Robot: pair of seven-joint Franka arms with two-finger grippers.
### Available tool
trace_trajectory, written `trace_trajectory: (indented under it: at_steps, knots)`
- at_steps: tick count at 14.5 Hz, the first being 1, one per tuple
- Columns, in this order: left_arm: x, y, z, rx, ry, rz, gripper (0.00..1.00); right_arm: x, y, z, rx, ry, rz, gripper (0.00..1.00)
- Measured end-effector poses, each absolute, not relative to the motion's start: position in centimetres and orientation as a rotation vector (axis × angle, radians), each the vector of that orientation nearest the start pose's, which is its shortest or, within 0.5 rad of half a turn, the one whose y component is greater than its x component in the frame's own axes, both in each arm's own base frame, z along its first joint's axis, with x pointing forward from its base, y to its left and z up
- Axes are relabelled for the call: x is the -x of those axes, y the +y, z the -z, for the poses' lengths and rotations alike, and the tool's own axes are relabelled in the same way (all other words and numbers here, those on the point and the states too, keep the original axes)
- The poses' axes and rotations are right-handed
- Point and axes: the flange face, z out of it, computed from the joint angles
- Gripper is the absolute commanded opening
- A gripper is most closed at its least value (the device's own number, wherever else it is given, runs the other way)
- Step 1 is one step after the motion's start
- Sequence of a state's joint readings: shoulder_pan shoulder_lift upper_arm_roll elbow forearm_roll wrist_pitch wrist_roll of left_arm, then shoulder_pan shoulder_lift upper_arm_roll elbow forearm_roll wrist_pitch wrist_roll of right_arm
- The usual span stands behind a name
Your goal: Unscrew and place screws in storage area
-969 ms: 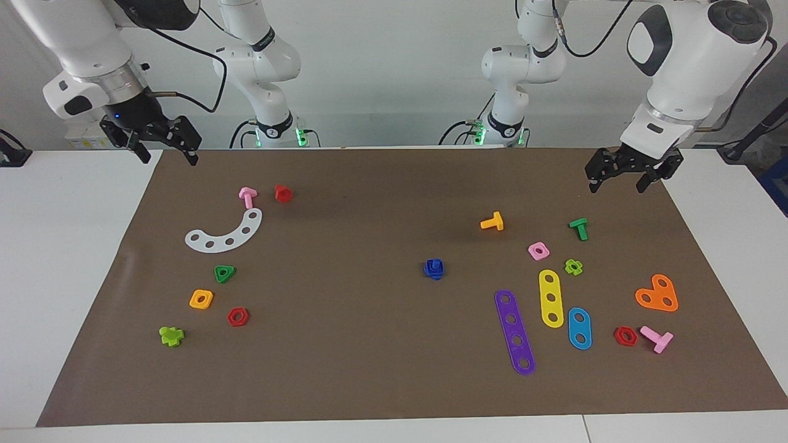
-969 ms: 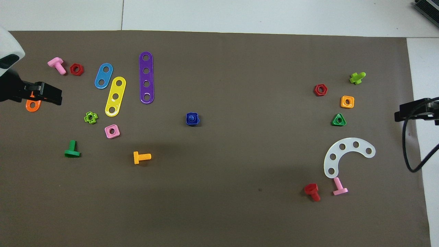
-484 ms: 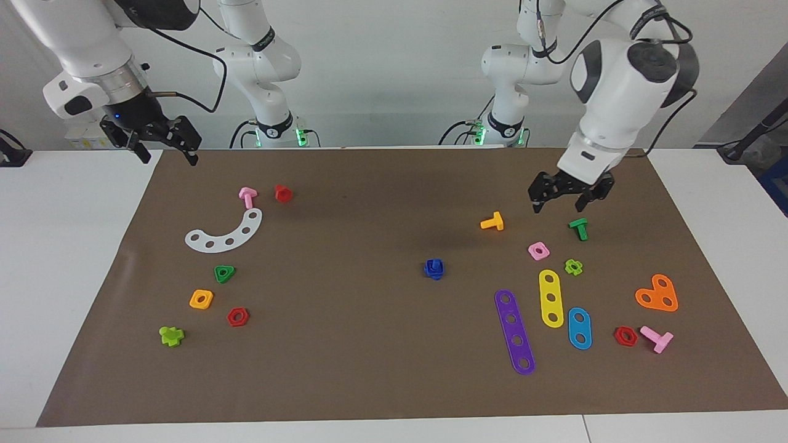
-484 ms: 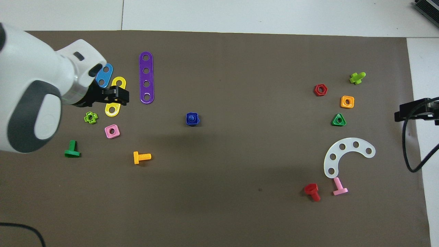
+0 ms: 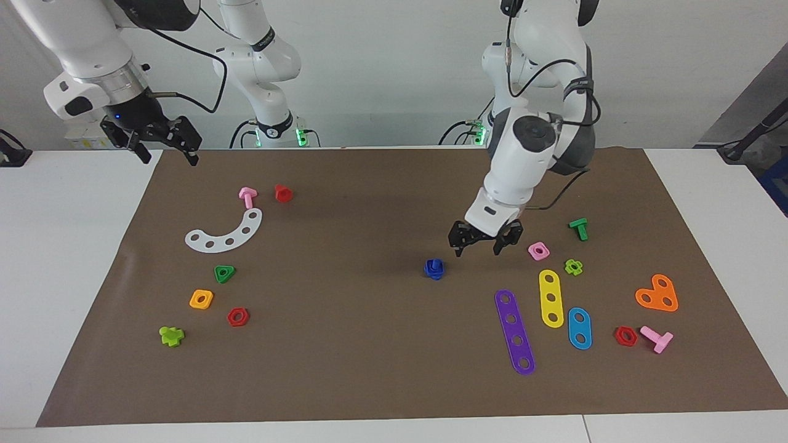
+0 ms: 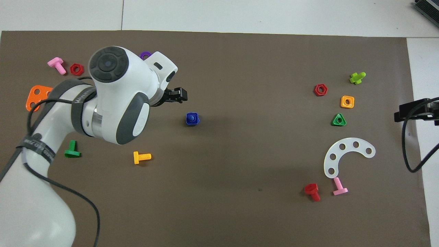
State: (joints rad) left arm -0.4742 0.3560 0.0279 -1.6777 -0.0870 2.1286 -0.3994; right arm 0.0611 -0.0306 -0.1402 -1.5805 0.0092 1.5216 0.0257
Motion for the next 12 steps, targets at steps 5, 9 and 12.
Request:
trace_trajectory:
  at_steps: [5,9,12]
  knots:
    - [-59.3,-33.6,-34.4,3.234,0.075,0.096,0.89,-53.8,-4.3,-63.0,3.122,0.163,-0.052,1.00]
    - [-57.7,-34.9,-31.7,3.225,0.120,0.077,0.84,-53.8,-4.3,-62.9,3.122,0.163,-0.054,1.00]
    - [-56.8,-35.3,-30.7,3.214,0.150,0.047,0.80,-53.8,-4.3,-63.0,3.122,0.163,-0.054,1.00]
